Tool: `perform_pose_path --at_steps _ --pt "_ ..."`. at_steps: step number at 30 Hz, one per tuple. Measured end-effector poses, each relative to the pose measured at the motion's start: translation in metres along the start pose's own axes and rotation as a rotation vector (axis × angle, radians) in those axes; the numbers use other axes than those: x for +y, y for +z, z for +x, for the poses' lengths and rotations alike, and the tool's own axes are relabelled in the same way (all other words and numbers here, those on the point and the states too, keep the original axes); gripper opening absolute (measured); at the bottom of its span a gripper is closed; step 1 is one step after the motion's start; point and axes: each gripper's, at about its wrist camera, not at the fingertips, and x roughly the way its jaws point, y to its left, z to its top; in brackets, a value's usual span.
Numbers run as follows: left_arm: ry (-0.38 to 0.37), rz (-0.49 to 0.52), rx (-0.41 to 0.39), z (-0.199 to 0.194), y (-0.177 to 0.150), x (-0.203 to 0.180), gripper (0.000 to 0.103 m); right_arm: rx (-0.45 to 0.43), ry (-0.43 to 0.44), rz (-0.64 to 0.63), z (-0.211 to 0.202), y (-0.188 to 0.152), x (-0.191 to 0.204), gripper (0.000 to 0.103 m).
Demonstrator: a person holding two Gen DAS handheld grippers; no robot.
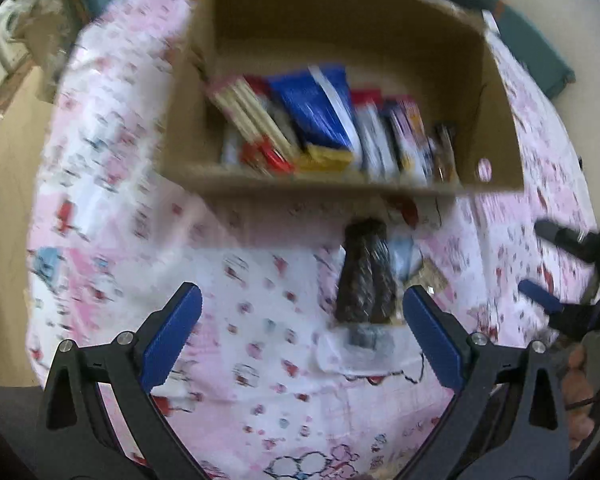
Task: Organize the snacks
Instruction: 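Lower both tools toward the dark chocolate bar and checkered wafer bar on the bedspread, then grasp the dark chocolate bar with the left tool while the right tool grasps the checkered wafer bar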
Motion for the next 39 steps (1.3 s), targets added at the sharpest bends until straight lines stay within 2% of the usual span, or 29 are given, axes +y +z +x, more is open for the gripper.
perform_pose_path --at_steps 3,5,6,10,13,15,19,20,22,23,24,25,27,32,39 --pt "-0.003 0.064 0.091 0.025 -0.007 -0.020 0.099 0.008 0.009 -0.007 0.000 0.000 0.001 0.098" --pt "-0.020 0.097 0.115 0.037 -0.012 -0.032 0.099 0.012 0.024 -0.005 -0.001 0.001 0.002 0.098" --pt "-0.043 0.104 0.127 0.042 -0.014 -0.037 0.099 0.010 0.030 -0.004 -0.002 0.002 0.003 0.098" --pt "-0.039 0.091 0.192 0.068 -0.018 -0.047 0.099 0.016 0.047 0.014 -0.002 0.003 0.000 0.098" --pt "0.017 0.140 0.178 0.075 -0.019 -0.059 0.099 0.028 0.052 0.018 0.000 0.003 0.001 0.098" --pt "0.026 0.168 0.153 0.077 -0.019 -0.065 0.099 0.035 0.055 0.013 0.000 0.002 0.003 0.098" --pt "0.053 0.241 0.170 0.082 -0.026 -0.075 0.099 0.035 0.063 -0.001 0.000 0.003 0.008 0.098" --pt "0.052 0.250 0.174 0.083 -0.027 -0.075 0.096 0.034 0.063 -0.002 0.000 0.003 0.008 0.098" --pt "0.055 0.238 0.171 0.080 -0.026 -0.071 0.084 0.033 0.066 0.002 0.000 0.003 0.008 0.098" --pt "0.055 0.235 0.165 0.077 -0.025 -0.068 0.068 0.032 0.067 0.003 0.000 0.003 0.008 0.098" --pt "0.052 0.248 0.154 0.073 -0.025 -0.068 0.059 0.031 0.066 0.004 0.000 0.003 0.008 0.098" --pt "0.047 0.267 0.155 0.071 -0.026 -0.069 0.056 0.031 0.064 0.003 0.000 0.003 0.008 0.098" --pt "0.046 0.300 0.152 0.067 -0.028 -0.068 0.043 0.034 0.060 -0.001 0.001 0.003 0.008 0.098" --pt "0.018 0.245 0.177 0.050 -0.032 -0.052 0.039 0.034 0.049 -0.005 0.001 0.002 0.007 0.098" --pt "0.028 0.199 0.175 0.013 -0.045 -0.035 0.037 0.061 0.027 -0.029 0.007 -0.004 0.010 0.098"
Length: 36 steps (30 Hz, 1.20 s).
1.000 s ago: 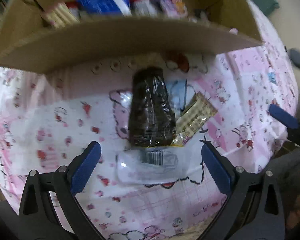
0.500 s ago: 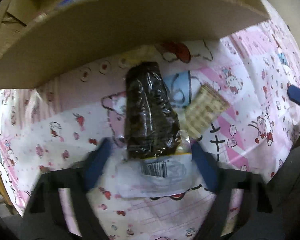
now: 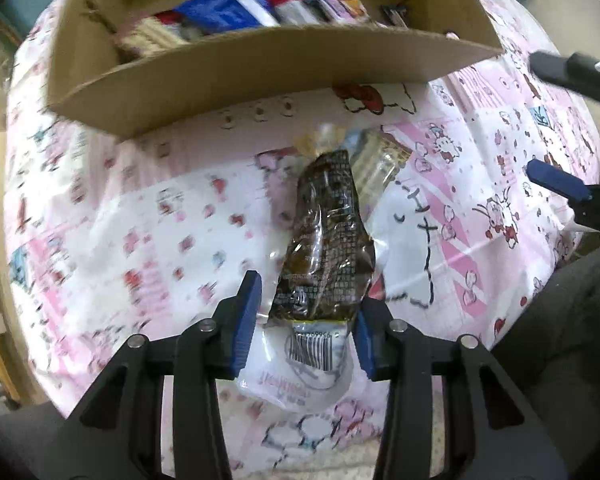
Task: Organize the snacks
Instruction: 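Grasp the dark chocolate bar with the left tool while the right tool grasps the checkered wafer bar, then lift and carry the chocolate bar and wafer bar over the box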
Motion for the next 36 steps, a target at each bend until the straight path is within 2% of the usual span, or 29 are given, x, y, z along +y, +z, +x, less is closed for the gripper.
perform_pose_path --at_steps 4,5,7,8,9,11,14,19,21,22,27,36 --pt "-0.008 -0.036 -0.006 -0.024 -0.021 0.021 0.031 0.069 -0.018 -0.043 0.014 -0.007 0.005 0.098" --pt "-0.001 -0.048 -0.008 -0.028 -0.022 0.029 0.025 0.091 -0.019 -0.052 0.019 -0.010 0.007 0.097" --pt "0.001 -0.094 0.006 -0.027 -0.027 0.044 0.021 0.133 -0.043 -0.090 0.033 -0.016 0.014 0.090" --pt "0.005 -0.110 0.018 -0.020 -0.024 0.044 0.016 0.148 -0.060 -0.110 0.040 -0.019 0.019 0.081" --pt "0.009 -0.135 0.029 -0.016 -0.024 0.051 0.014 0.169 -0.077 -0.133 0.049 -0.021 0.024 0.078" --pt "0.001 -0.162 0.039 -0.010 -0.025 0.057 0.014 0.208 -0.109 -0.171 0.071 -0.025 0.035 0.073" --pt "-0.012 -0.166 0.036 -0.007 -0.023 0.056 0.013 0.238 -0.174 -0.190 0.099 -0.029 0.042 0.072" --pt "-0.031 -0.179 0.032 0.002 -0.013 0.053 0.010 0.184 -0.281 -0.287 0.118 -0.036 0.058 0.070" --pt "-0.020 -0.165 0.015 0.000 -0.012 0.049 0.009 0.152 -0.331 -0.358 0.118 -0.039 0.064 0.036" --pt "-0.016 -0.161 0.004 -0.002 -0.012 0.048 0.009 0.131 -0.340 -0.368 0.116 -0.039 0.062 0.032" --pt "-0.028 -0.169 -0.037 -0.021 -0.016 0.048 0.009 0.128 -0.267 -0.351 0.101 -0.039 0.051 0.027" --pt "-0.052 -0.163 -0.102 -0.064 -0.052 0.057 0.009 0.123 -0.078 -0.341 0.044 -0.053 0.057 0.027"
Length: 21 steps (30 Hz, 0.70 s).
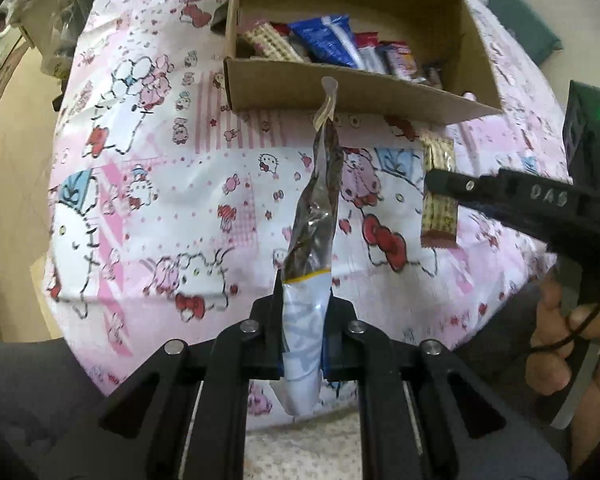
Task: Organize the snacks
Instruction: 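Lift and carry the chocolate bar and wafer bar over the box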
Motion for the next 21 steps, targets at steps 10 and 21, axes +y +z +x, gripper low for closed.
perform_pose_path --at_steps 10,21 --pt "-0.035 -0.040 -0.167 -0.066 0.029 0.015 0.009 -0.109 0.126 -0.017 -0.058 0.014 0.004 0.027" --pt "0.015 0.024 -0.264 -0.072 0.110 -0.008 0.009 -0.232 0.110 -0.058 -0.076 0.081 0.015 0.027"
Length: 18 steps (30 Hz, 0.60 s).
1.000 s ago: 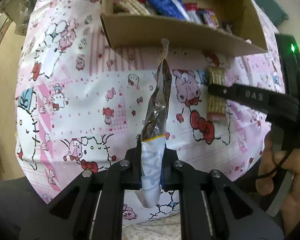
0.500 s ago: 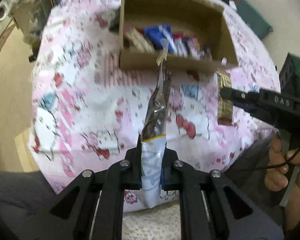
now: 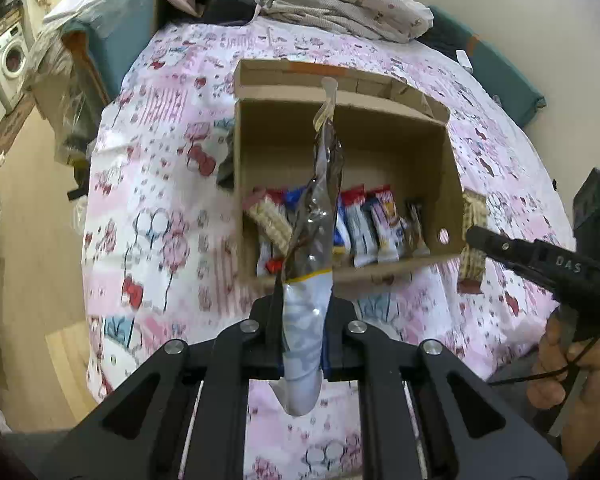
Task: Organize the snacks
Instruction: 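Lift and carry the chocolate bar and wafer bar over the box, then lower both snacks into the box and open both tools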
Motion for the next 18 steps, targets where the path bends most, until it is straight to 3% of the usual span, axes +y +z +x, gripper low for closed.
perform_pose_path --at_steps 8,18 --pt "0.058 0.073 -0.023 0.038 0.040 -0.017 0.009 -0.045 -0.040 -0.017 0.008 0.039 -0.008 0.028" --pt "0.176 0.145 -0.031 0.089 0.047 -0.024 0.010 -0.007 -0.094 -0.014 0.049 0.034 -0.032 0.028"
